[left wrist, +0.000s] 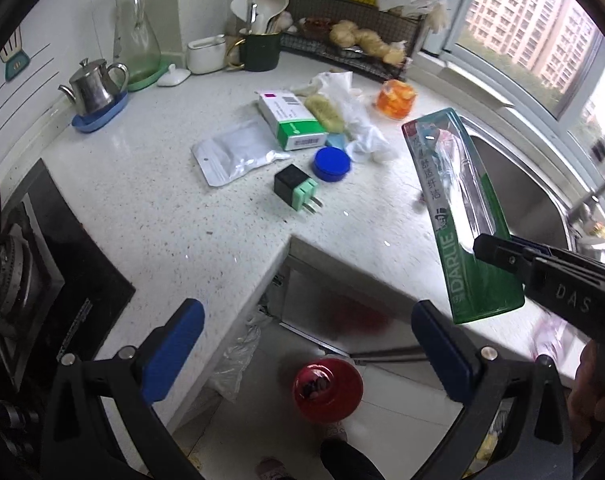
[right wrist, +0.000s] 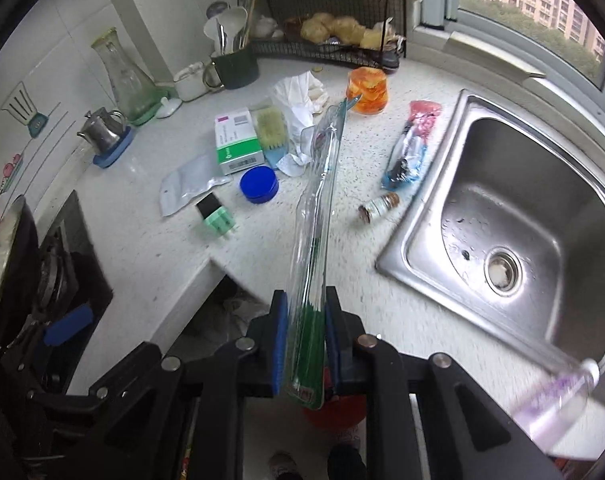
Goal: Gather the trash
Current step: 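Lower the green toothbrush package over the red bucket and open the right gripper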
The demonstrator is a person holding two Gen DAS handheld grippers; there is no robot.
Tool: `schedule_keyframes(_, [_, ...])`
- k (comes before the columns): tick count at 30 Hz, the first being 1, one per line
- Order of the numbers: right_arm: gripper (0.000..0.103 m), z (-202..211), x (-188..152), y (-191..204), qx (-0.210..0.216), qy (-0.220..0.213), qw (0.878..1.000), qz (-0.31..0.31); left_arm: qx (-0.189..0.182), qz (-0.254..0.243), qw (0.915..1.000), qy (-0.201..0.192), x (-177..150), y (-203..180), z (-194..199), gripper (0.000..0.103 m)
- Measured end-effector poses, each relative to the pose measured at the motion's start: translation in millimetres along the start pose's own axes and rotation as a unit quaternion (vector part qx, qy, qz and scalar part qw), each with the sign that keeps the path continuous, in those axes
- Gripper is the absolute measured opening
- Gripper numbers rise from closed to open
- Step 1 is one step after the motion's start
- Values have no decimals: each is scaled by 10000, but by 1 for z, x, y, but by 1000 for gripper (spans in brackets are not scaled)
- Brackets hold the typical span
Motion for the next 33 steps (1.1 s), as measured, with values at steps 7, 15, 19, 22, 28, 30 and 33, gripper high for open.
schedule_keyframes(7, [16,49,-47,15,-222,-170,9995,-114,-417,-342,9985,94,-38,-12,41,103])
schedule_keyframes(15, [16,66,-142,20,-440,205,9985,-243,-616,-794,9925,690,-126,-16,46,103])
schedule_keyframes(19, [16,46,-186,13,-460,615,9963,-379,-692,-961,9872,1068,-173,-25,33,103])
schedule_keyframes(22, [16,21,-211,5,-461,879,9940,-463,-692,-963,9853,1233,-196,-28,16,102])
schedule_keyframes(28, [16,-54,-252,-6,-366,1327,9892,-507,-646,-852,9822,1542,-246,-28,-47,102])
schedule_keyframes(30, [16,-87,-267,-11,-345,1443,9878,-461,-644,-790,9820,1592,-263,-25,-74,102])
schedule_keyframes(33, [16,-139,-289,-23,-279,1662,9839,-592,-597,-632,9806,1757,-289,-13,-119,102])
Point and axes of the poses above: each gripper's, at about its wrist camera, not at the fingertips, and z roughly against the way its jaws point, y to its left, x to its top, the point moved 3 cm from there along -z, roughly the way its jaws point, and after that the axes turned 9 degrees about -y, right-handed, at the moved point
